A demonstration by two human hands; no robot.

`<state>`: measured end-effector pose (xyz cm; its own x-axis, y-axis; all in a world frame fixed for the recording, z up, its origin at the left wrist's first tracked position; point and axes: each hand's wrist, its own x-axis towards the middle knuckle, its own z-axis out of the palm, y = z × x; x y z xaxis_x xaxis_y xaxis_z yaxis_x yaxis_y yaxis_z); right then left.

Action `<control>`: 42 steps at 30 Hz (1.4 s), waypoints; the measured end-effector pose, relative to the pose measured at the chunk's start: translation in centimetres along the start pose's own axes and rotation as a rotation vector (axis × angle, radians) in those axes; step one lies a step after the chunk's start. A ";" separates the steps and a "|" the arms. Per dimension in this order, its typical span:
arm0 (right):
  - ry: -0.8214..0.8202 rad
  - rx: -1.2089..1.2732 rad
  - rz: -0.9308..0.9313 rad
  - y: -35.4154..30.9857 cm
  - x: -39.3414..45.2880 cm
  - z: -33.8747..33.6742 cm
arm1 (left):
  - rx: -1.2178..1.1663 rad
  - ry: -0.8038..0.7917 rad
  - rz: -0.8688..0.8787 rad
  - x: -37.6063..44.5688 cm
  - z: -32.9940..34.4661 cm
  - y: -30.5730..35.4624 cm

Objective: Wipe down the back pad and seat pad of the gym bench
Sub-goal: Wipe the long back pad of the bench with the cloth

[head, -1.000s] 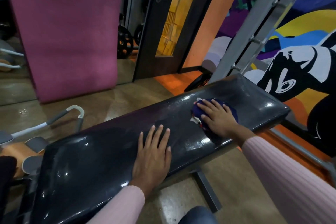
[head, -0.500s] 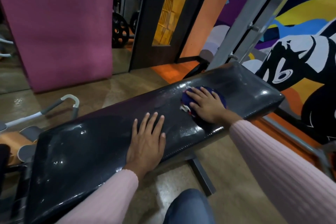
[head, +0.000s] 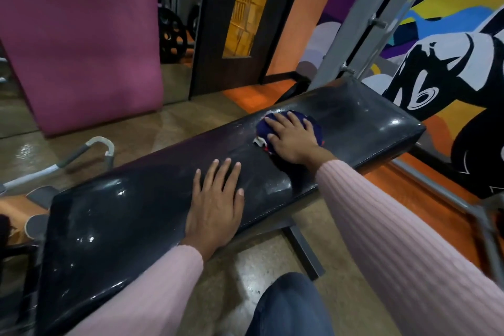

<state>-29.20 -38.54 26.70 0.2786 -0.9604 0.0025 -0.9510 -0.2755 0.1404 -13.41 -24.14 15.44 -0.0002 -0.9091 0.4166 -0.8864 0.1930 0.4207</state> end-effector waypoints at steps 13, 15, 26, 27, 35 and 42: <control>-0.006 -0.023 -0.030 2.7 1.4 -1.1 | -0.010 0.010 0.007 0.1 0.1 0.0; -0.031 -0.018 -0.018 0.4 3.2 -0.8 | -0.006 0.006 0.007 0.1 0.2 -0.1; -0.030 -0.007 -0.156 2.7 0.7 -1.3 | -0.024 0.014 -0.010 0.1 0.2 -0.1; -0.038 -0.007 -0.106 2.4 2.0 -1.4 | -0.020 0.013 -0.010 0.1 0.2 -0.1; -0.066 0.056 -0.335 0.4 -0.1 -0.3 | -0.023 0.004 -0.015 0.1 0.2 -0.2; 0.002 0.008 -0.039 2.7 4.2 -1.7 | -0.031 0.009 -0.012 0.0 0.2 -0.2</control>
<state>-30.35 -43.24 28.80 0.3156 -0.9489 -0.0008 -0.9405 -0.3130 0.1323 -13.37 -24.29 15.18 0.0143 -0.9079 0.4189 -0.8716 0.1940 0.4502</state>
